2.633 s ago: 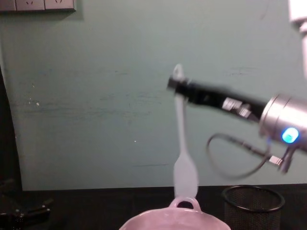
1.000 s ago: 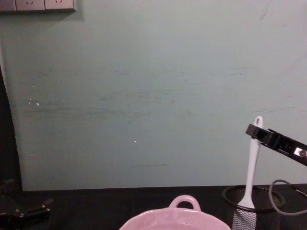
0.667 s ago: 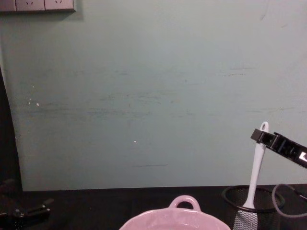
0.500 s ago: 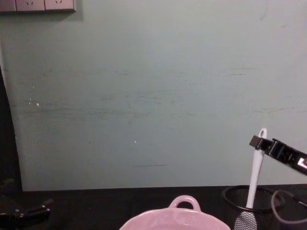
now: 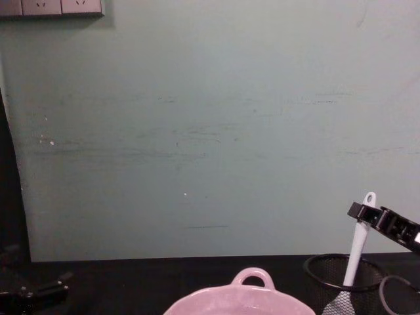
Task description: Use the one hand to pick up the spoon and stir the clear water in the bowl.
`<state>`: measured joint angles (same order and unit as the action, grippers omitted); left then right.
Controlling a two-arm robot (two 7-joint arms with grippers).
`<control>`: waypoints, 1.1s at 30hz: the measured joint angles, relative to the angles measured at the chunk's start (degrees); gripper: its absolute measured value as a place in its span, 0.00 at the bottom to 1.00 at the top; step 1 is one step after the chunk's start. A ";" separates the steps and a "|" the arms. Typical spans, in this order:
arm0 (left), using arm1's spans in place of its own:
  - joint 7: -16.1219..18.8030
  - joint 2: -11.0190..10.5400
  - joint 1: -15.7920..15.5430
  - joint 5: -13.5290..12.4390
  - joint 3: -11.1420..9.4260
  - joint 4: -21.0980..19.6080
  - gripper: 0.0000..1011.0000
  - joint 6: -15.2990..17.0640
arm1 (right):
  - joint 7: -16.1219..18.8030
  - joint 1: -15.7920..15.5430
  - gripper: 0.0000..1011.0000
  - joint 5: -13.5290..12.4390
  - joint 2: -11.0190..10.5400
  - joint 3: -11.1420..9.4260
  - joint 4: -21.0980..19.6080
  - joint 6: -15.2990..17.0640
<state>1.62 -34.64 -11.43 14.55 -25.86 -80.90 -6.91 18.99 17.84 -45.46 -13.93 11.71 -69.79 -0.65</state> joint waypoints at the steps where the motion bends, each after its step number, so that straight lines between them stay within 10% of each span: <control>1: 0.00 0.00 0.00 0.00 0.00 0.00 1.00 0.00 | -0.26 -0.03 0.26 0.06 -0.06 -0.05 0.02 0.04; 15: 0.00 0.00 0.00 0.00 0.00 0.00 1.00 0.00 | -2.81 -4.47 0.68 -0.05 -3.52 -0.83 -6.87 4.07; 26: 0.00 0.00 0.00 0.00 0.00 0.00 1.00 0.00 | -7.17 -10.70 0.99 -1.37 -14.94 -2.64 -21.49 15.49; 33: 0.00 0.00 0.00 0.00 0.00 0.00 1.00 0.00 | -8.46 -10.22 0.99 1.02 -21.34 -0.85 -22.17 20.75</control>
<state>1.62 -34.65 -11.43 14.54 -25.86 -80.90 -6.91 10.53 7.63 -44.44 -35.27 10.86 -91.96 20.10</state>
